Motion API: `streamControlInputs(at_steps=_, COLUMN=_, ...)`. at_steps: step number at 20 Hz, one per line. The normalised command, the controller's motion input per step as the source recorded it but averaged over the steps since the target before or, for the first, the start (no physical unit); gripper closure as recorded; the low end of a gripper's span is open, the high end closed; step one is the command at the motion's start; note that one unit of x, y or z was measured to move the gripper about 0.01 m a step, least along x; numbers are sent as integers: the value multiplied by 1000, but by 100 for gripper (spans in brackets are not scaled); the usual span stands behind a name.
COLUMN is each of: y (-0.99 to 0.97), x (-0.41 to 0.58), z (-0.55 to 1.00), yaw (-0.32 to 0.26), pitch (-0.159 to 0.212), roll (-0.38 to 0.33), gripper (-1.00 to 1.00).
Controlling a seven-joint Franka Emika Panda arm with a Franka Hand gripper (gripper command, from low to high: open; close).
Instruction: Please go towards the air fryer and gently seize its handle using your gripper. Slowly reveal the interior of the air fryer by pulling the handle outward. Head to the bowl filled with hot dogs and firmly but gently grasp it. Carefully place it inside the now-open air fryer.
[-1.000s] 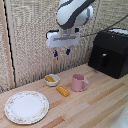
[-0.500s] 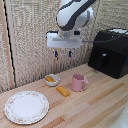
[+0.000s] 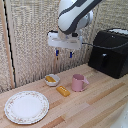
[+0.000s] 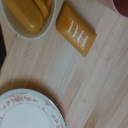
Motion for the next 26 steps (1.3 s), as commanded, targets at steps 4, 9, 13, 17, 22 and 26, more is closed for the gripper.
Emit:
streamControlInputs(at_steps=4, y=14, x=-73, z=-4, yaw=-40, pitch=-108, roll=-375, gripper=-100)
streamControlInputs(at_steps=9, y=1, x=-22, z=-18, yaw=-5, pitch=-103, roll=-375, gripper=-100)
streamControlInputs(at_steps=13, y=0, x=-46, z=-121, yaw=0, pitch=-123, roll=-373, gripper=-100)
streamControlInputs(at_steps=17, y=-9, x=-80, z=-309, yaw=0, pitch=-129, roll=-341, gripper=-100)
streamControlInputs(at_steps=22, y=-55, x=-62, z=-313, yaw=0, pitch=-135, roll=-333, gripper=-100)
streamControlInputs(at_steps=26, y=-169, x=-6, z=-260, yaw=5, pitch=-126, roll=-355, gripper=-100)
